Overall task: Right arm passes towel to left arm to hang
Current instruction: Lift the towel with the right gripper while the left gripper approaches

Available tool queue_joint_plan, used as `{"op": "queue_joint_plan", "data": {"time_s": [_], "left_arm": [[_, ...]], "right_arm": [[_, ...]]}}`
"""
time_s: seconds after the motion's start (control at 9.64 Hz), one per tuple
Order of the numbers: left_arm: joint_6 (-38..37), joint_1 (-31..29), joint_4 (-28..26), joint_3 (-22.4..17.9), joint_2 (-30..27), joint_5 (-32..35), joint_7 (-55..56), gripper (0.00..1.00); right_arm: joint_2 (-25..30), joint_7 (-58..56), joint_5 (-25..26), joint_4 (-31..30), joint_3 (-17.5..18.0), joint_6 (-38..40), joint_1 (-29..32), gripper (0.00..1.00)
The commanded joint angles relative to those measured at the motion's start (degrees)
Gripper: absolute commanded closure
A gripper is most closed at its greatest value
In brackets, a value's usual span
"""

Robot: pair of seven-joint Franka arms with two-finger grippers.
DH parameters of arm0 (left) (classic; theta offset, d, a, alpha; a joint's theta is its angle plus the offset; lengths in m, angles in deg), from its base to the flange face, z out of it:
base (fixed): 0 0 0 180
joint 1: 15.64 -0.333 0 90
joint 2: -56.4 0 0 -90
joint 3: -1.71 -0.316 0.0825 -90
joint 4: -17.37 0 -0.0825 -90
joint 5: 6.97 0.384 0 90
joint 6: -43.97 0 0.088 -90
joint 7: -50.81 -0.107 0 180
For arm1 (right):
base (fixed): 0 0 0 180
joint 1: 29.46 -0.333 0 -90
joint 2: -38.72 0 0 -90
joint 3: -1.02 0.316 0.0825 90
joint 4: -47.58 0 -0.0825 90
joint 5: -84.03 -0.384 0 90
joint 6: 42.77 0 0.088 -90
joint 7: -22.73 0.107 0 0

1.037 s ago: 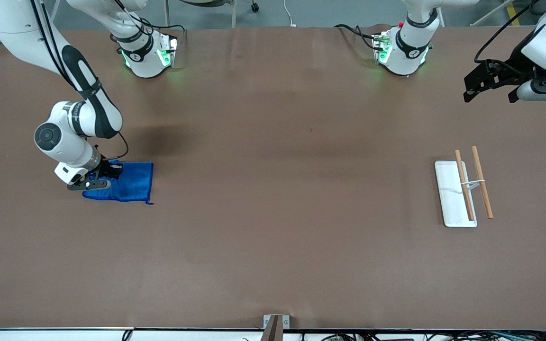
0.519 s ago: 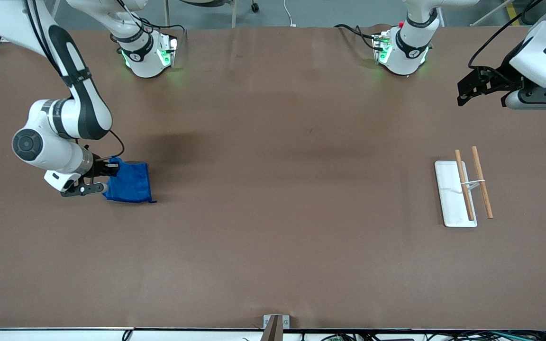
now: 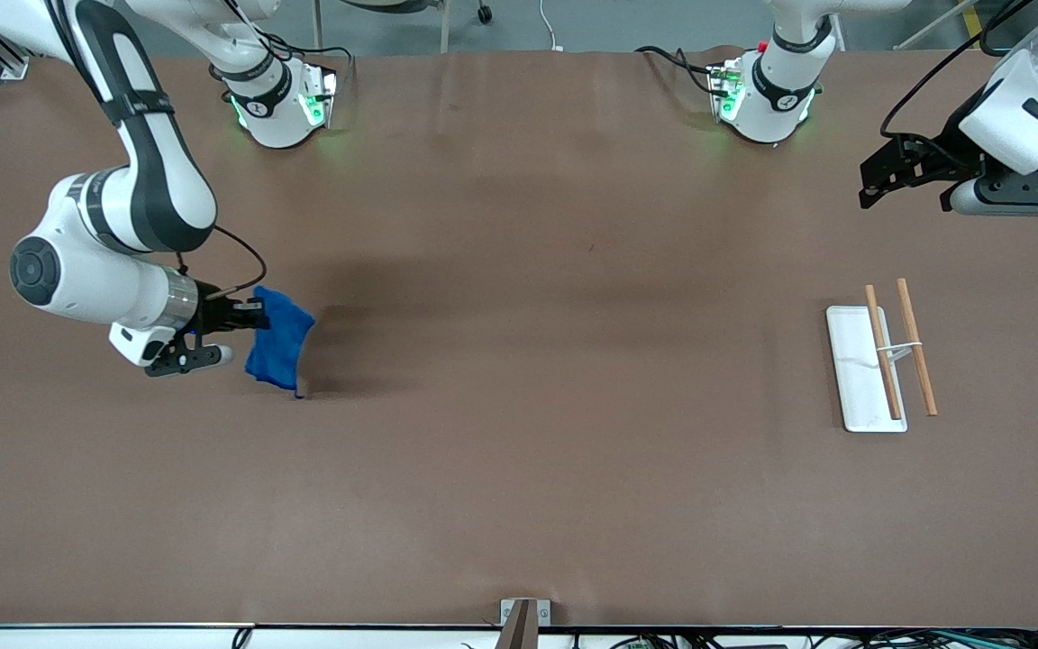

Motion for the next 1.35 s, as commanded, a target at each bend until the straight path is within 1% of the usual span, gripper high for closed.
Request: {"op": "queue_joint_plan", "data": {"time_s": [0.0,0.1,0.31,0.41,0.52,0.62,0.73,0.83,0.93,1.04,1.14,1.24], "left_arm": [[1.0,-0.1,-2.6,-0.7,-0.3,-3.5,-1.0,0.01],[1.0,-0.2,-3.5,-0.8,-0.2,-7.8,-2.3,0.01],[0.7,-0.2,-5.7,-3.5,-0.1,-16.6,-5.5,0.01],[0.7,-0.4,-8.2,-3.7,0.2,-21.6,-7.6,0.02],[0.6,-0.6,-9.7,-5.3,0.3,-25.1,-9.9,0.02],[0.7,-0.6,-13.1,-6.7,0.7,-33.6,-12.9,0.01],[0.9,-0.7,-15.0,-7.3,2.1,-38.5,-16.5,0.0],[0.9,-0.8,-16.3,-7.4,3.6,-40.7,-18.8,0.0],[0.9,-1.7,-18.8,-7.6,4.8,-46.1,-21.8,0.0],[0.8,-2.2,-22.4,-7.7,5.6,-51.4,-26.5,0.0],[0.7,-2.1,-25.9,-7.6,6.0,-54.7,-30.0,0.0],[0.6,-2.1,-28.6,-7.6,6.3,-56.4,-31.9,0.0]], "right_arm": [[0.3,-0.4,-9.7,3.0,4.5,1.6,0.5,1.0],[0.3,-0.5,-14.6,4.1,6.9,1.6,0.5,1.0],[0.3,-0.5,-25.0,5.6,12.0,1.5,0.3,1.0],[0.3,-0.5,-29.3,5.7,14.5,1.2,0.1,1.0],[0.2,-0.6,-33.0,5.7,16.6,1.1,0.0,1.0],[0.2,-0.7,-36.3,6.1,18.5,1.1,-0.5,1.0],[0.2,-0.8,-37.1,6.6,19.9,1.1,-0.9,1.0],[0.2,-0.8,-40.4,6.9,22.0,-0.6,-1.8,1.0],[0.2,-0.8,-44.2,6.8,24.3,-4.0,-2.1,1.0],[0.2,-0.7,-47.5,6.8,26.4,-8.3,-2.6,1.0],[0.2,-0.8,-51.6,6.9,27.9,-11.6,-3.3,1.0],[0.2,-1.3,-55.4,7.6,29.3,-13.0,-3.4,1.0]]}}
